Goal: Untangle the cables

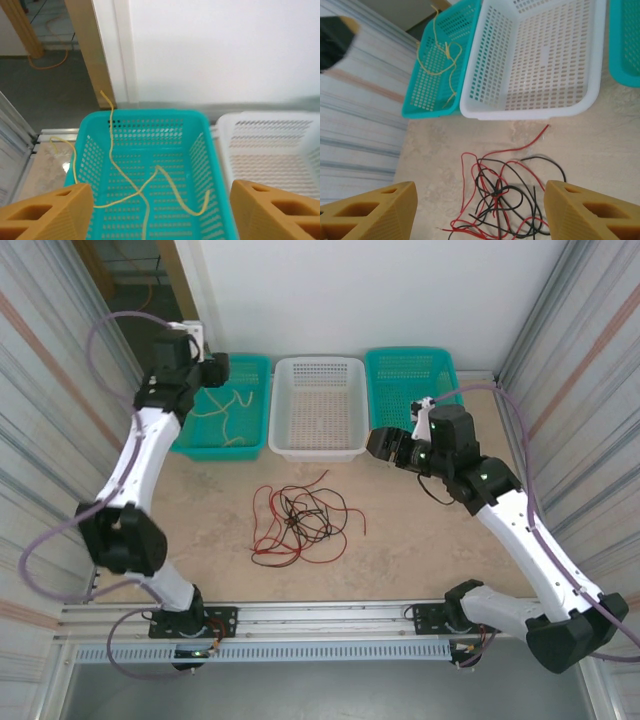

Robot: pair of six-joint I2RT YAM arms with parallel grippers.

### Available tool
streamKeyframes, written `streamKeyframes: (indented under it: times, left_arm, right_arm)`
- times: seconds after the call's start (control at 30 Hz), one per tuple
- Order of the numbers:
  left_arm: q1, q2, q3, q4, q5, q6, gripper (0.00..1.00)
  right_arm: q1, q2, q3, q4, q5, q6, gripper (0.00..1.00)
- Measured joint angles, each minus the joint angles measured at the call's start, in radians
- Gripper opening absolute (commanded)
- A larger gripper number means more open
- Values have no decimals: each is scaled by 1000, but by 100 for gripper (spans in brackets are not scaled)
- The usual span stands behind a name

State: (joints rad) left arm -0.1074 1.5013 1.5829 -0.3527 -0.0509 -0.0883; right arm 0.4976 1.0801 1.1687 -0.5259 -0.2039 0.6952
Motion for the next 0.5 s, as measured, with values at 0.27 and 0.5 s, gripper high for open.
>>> streamKeyframes:
  times: [0.27, 0.5]
  left_arm:
    - [0, -427, -354, -124, 123, -105, 65]
    - [-11, -543, -637, -252, 213, -178, 65]
  right_arm:
    - [100, 11, -70, -8, 81, 0, 67]
    - [184, 87, -94, -32, 148, 0, 65]
